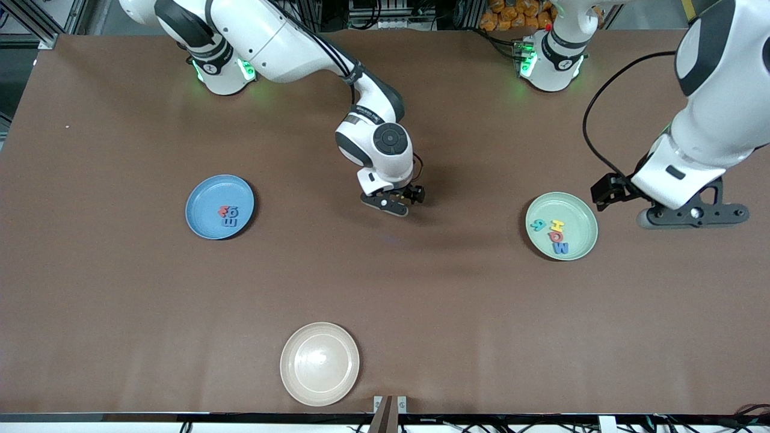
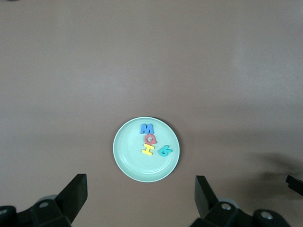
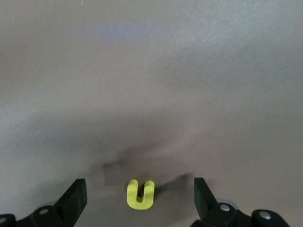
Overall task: Sort upper and lower case letters into plates
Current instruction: 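Grasp the yellow u with the right gripper while the left gripper withdraws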
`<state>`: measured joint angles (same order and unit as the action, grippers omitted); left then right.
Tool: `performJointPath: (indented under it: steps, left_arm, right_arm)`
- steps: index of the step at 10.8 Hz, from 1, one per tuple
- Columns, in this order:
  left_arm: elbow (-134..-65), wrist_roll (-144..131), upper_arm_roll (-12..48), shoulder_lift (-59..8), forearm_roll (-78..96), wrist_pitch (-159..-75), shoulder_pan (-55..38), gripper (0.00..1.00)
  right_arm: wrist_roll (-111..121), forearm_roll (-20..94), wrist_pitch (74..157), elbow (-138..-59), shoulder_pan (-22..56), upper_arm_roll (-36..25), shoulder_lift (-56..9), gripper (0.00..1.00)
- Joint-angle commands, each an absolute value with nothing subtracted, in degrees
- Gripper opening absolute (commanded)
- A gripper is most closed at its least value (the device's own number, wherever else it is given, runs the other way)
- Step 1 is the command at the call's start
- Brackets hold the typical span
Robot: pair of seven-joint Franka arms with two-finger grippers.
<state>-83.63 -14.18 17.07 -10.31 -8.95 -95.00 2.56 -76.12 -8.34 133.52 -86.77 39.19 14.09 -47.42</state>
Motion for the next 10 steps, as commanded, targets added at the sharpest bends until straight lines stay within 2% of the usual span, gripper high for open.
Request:
performJointPath:
  steps: [1,4,6,7,9,10]
  left_arm:
    - [-84.4,-12.8,17.0,-7.7,-8.0,-93.2,2.8,1.00]
    - [-84.5,-12.7,17.8,-6.2,-7.6,-91.8,2.3,1.00]
    - [-84.5,-12.7,15.7,-5.9,-7.7,-89.6,-0.8,1.00]
    - [-84.2,-12.6,15.5,-5.9,-7.5,-88.1,-0.3,1.00]
    - [-84.5,-11.9,14.1,-2.6,-6.7,-84.7,-0.3,1.00]
    - [-84.3,-11.6,14.1,-2.3,-5.0,-82.3,0.4,1.00]
  right_arm:
    - [-78.0,-9.8,133.5,-84.4,39.6,14.2,-49.1,1.00]
    - [-80.7,-9.8,135.3,-84.5,39.7,14.2,-49.6,1.00]
    - [-80.7,-9.8,135.3,-84.8,39.9,14.2,-49.6,0.88]
    - [-80.9,-9.6,135.4,-84.8,39.9,14.2,-49.6,0.86]
    - [-81.3,-9.6,135.3,-85.1,39.9,14.2,-49.6,0.67]
    - [-81.3,-9.6,135.2,-85.3,40.0,14.2,-49.6,0.64]
